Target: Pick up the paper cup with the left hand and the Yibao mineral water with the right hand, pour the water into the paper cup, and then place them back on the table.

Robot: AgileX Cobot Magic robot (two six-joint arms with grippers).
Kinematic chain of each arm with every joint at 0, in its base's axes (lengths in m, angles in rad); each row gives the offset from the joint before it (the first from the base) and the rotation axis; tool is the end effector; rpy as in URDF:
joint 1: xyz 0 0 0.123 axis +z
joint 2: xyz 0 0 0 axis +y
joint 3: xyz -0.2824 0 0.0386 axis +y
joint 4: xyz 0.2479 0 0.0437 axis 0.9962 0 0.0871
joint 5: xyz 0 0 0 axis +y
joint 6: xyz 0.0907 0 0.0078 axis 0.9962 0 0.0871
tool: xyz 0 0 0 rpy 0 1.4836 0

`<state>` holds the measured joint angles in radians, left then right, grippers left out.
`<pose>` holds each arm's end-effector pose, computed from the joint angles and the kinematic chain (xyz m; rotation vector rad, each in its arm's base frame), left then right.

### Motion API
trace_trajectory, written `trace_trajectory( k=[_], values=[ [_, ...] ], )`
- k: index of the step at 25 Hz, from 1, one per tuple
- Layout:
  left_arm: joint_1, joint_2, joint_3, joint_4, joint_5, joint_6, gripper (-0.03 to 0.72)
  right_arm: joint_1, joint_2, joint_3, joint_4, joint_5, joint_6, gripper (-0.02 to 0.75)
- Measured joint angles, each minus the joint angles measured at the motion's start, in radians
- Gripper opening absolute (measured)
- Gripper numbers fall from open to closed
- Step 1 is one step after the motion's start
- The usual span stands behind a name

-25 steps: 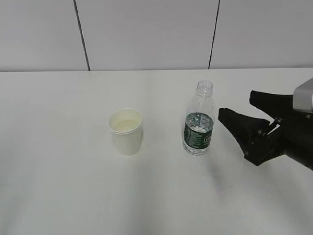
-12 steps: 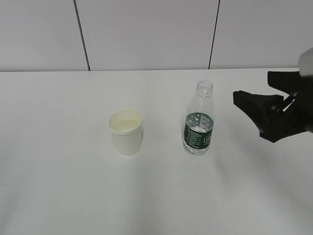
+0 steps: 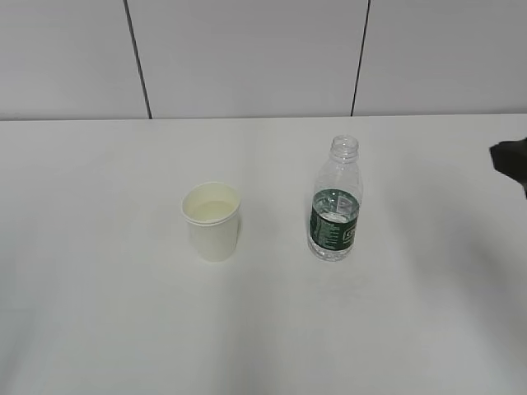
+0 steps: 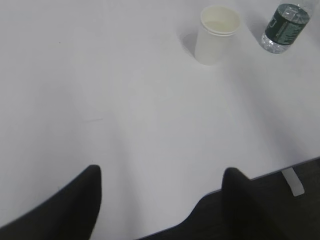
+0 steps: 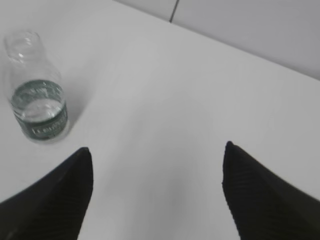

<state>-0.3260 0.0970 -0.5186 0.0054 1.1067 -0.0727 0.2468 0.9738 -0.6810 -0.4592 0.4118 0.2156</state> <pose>0.0060 -0.0016 0.2787 0.2749 2.1597 -0.2215 0.1960 0.0327 0.2994 -0.3838 2.1094 -0.1700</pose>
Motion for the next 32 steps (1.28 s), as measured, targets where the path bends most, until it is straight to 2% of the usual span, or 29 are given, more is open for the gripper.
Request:
trace_trajectory(
  k=[8, 14, 20, 23, 26, 32],
  values=[
    [0.0, -0.001, 0.0, 0.001, 0.0, 0.0, 0.501, 0.0, -0.031, -0.103, 0.082, 0.42, -0.146, 0.594],
    [0.0, -0.001, 0.0, 0.002, 0.0, 0.0, 0.501, 0.0, -0.063, -0.112, 0.223, 0.621, -0.324, 0.594],
    [0.001, -0.001, 0.0, 0.002, 0.0, 0.0, 0.494, 0.0, -0.146, -0.104, 0.346, 0.66, -0.349, 0.594],
    [0.025, -0.001, 0.0, 0.002, 0.0, 0.0, 0.491, 0.0, -0.241, -0.052, 0.362, 0.654, -0.357, 0.594],
    [0.082, -0.001, 0.0, 0.002, 0.0, 0.0, 0.482, 0.0, -0.355, 0.02, 0.368, 0.635, -0.359, 0.594],
    [0.238, -0.001, 0.0, 0.002, 0.0, 0.0, 0.467, 0.0, -0.557, 0.146, 0.372, 0.631, -0.353, 0.594]
  ],
)
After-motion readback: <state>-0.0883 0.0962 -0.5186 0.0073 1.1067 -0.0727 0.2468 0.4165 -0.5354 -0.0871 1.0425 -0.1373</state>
